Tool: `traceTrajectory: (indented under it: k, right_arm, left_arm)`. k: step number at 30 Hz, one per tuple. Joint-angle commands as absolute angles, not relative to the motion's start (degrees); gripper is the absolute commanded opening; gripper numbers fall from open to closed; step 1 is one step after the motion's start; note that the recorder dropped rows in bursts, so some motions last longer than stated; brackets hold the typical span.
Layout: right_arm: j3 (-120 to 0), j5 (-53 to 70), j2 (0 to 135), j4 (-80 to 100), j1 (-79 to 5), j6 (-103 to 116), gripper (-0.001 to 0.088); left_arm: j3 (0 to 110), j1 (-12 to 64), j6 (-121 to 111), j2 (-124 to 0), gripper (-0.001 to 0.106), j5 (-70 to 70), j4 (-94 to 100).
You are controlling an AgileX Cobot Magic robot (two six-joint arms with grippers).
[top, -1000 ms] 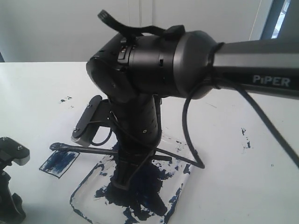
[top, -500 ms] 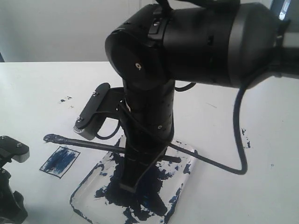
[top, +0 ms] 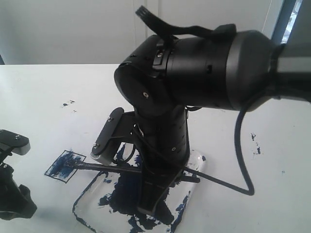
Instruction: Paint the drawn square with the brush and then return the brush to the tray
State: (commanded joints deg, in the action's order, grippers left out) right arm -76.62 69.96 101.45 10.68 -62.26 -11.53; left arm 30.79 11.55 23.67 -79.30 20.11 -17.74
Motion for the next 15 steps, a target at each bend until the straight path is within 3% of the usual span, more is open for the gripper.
traceTrajectory:
  k: [15]
  right_arm:
    - [-76.62, 69.96, 102.82, 8.48, -62.26, -11.53, 0.0000]
  left_arm:
    - [30.79, 11.55, 23.89, -85.30, 0.059, 18.85, -17.74]
